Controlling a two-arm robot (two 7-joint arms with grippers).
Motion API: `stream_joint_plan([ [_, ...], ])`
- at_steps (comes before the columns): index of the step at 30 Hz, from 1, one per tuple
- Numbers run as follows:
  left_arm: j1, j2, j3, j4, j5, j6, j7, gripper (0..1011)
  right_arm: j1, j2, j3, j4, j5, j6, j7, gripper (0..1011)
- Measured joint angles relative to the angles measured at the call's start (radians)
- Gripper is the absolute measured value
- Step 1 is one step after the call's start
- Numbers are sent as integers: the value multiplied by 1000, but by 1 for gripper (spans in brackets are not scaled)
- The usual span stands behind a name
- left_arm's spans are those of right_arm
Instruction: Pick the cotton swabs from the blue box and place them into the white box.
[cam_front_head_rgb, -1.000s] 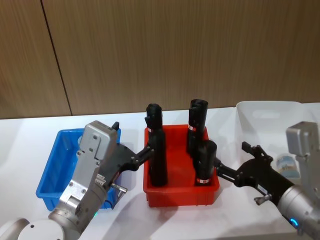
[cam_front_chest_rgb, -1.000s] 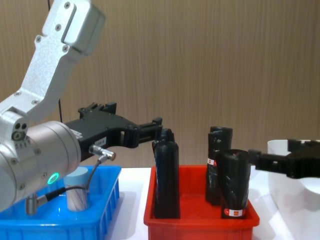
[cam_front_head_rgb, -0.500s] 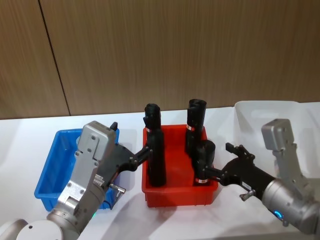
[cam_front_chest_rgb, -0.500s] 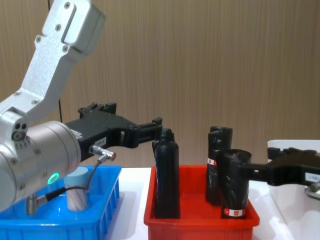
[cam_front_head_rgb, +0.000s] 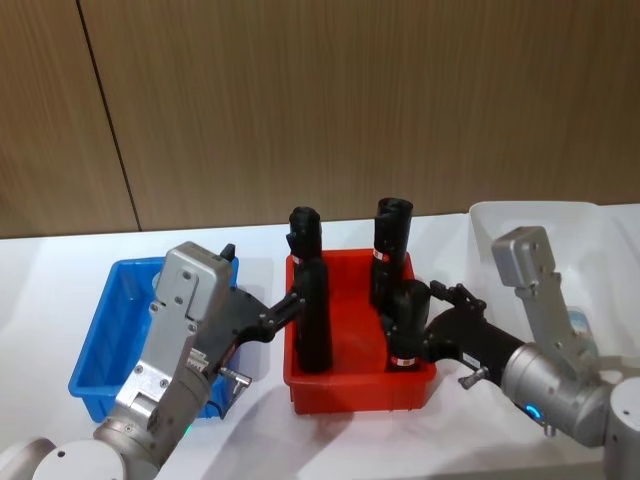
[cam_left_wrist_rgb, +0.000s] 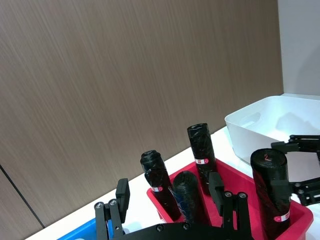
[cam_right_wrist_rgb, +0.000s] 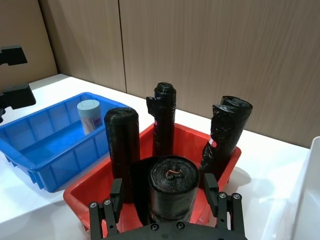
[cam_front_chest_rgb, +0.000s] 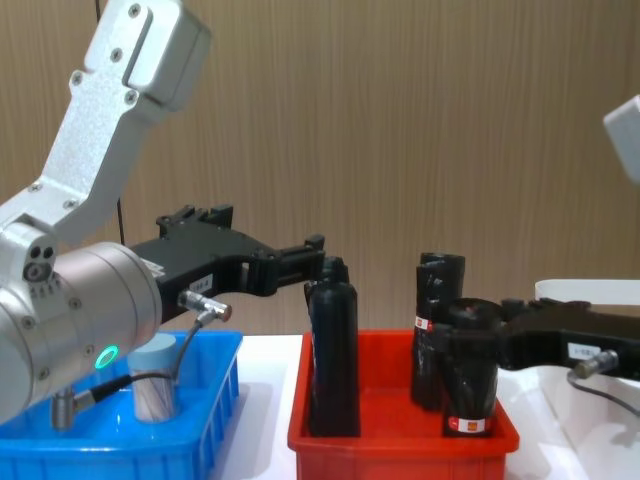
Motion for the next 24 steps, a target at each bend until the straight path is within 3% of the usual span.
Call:
stream_joint_plan([
  [6,0,0,0,0,0,0,0,1004,32,-16,-6,37,-10,9,12,1002],
  [10,0,0,0,0,0,0,0,1004,49,-24,-8,58,-15,13,15,945],
  [21,0,0,0,0,0,0,0,1004,78,-36,-13,90,-22,21,22,605],
  [24,0,0,0,0,0,0,0,1004,80,-37,-13,90,-22,22,22,570],
])
